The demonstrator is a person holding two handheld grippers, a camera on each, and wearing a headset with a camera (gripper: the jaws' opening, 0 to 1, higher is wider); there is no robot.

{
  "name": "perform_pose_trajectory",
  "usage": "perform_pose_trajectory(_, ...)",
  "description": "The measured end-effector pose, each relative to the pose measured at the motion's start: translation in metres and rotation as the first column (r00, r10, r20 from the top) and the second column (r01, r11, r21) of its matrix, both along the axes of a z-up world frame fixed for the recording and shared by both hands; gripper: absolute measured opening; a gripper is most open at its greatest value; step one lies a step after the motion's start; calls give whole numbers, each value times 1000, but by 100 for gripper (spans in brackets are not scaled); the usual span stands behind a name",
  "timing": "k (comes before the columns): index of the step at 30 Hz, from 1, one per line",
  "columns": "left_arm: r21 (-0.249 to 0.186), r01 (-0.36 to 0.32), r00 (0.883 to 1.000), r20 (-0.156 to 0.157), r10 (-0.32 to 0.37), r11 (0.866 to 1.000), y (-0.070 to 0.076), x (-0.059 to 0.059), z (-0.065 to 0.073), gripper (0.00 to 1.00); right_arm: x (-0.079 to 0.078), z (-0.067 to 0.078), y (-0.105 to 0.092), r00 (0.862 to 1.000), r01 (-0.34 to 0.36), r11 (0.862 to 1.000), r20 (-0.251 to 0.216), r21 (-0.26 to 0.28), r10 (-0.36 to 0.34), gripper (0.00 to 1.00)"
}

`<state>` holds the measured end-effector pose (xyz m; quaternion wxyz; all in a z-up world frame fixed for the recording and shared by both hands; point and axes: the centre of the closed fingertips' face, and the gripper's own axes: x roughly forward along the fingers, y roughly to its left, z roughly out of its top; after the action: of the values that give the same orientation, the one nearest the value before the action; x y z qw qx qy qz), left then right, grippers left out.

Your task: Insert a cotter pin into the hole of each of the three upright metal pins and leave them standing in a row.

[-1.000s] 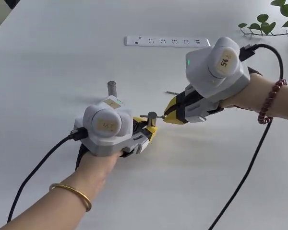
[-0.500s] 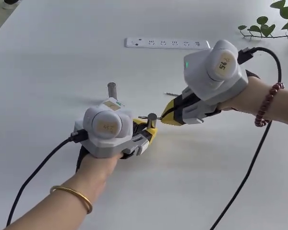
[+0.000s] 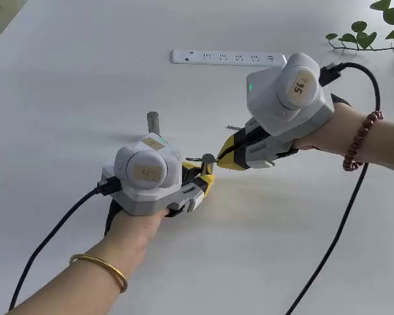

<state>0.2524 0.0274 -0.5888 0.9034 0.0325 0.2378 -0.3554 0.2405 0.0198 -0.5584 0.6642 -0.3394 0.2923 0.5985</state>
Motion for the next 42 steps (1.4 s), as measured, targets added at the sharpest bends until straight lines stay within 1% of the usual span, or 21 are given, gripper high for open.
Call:
perform_pose_trajectory(8, 2, -13, 1000, -12, 13, 1000, 1, -1, -1, 13, -1, 0, 3, 1000, 7, 1000, 0, 6, -7, 0)
perform_pose_trajectory(12, 14, -21, 1000, -11, 21, 1000, 3, 0, -1, 20, -2, -1, 4, 1000, 10, 1000, -3, 7, -10, 1)
perform_pose_trajectory(15, 14, -22, 1000, -15, 22, 1000, 5, -2, 0, 22, -3, 2, 7, 1000, 23, 999, -16, 25, -23, 5)
perform_pose_trajectory(16, 14, -19, 1000, -12, 19, 1000, 6, -3, 1, 24, -4, 3, 8, 999, 34, 999, -25, 35, -34, 6)
perform_pose_trajectory(20, 11, -21, 1000, -9, 21, 1000, 10, -5, 6, 28, -2, 4, 11, 998, 53, 997, -31, 50, -52, 11)
perform_pose_trajectory(26, 26, -23, 1000, -16, 23, 999, 16, -9, 7, 31, -1, 4, 18, 997, 66, 995, -43, 69, -63, 16)
perform_pose_trajectory(29, 38, -21, 1000, -19, 22, 999, 21, -11, 7, 33, -1, 1, 22, 997, 71, 995, -48, 69, -67, 17)
perform_pose_trajectory(30, 40, -21, 1000, -19, 22, 999, 23, -13, 7, 35, 1, -2, 24, 996, 71, 995, -49, 68, -68, 17)
perform_pose_trajectory(34, 51, -13, 1000, -18, 14, 999, 29, -17, 8, 37, 3, -5, 28, 996, 78, 995, -55, 67, -75, 17)
perform_pose_trajectory(36, 39, -17, 999, -34, 19, 999, 32, -19, 9, 37, 3, -8, 28, 996, 76, 996, -52, 52, -74, 16)
perform_pose_trajectory(37, 3, -23, 999, -50, 23, 1000, 30, -21, 12, 38, 4, -9, 28, 996, 76, 996, -53, 44, -74, 15)
perform_pose_trajectory(38, -37, -29, 998, -50, 28, 999, 29, -21, 16, 39, 4, -11, 28, 996, 74, 996, -54, 39, -72, 14)
perform_pose_trajectory(39, -40, -31, 998, -48, 29, 999, 32, -21, 18, 41, 5, -12, 28, 996, 75, 996, -54, 37, -73, 14)
perform_pose_trajectory(40, -63, -38, 998, -60, 34, 997, 33, -22, 20, 42, 4, -12, 28, 996, 75, 997, -53, 33, -73, 14)
perform_pose_trajectory(42, -64, -40, 998, -49, 36, 997, 36, -22, 24, 43, 5, -13, 26, 996, 75, 997, -50, 25, -73, 12)
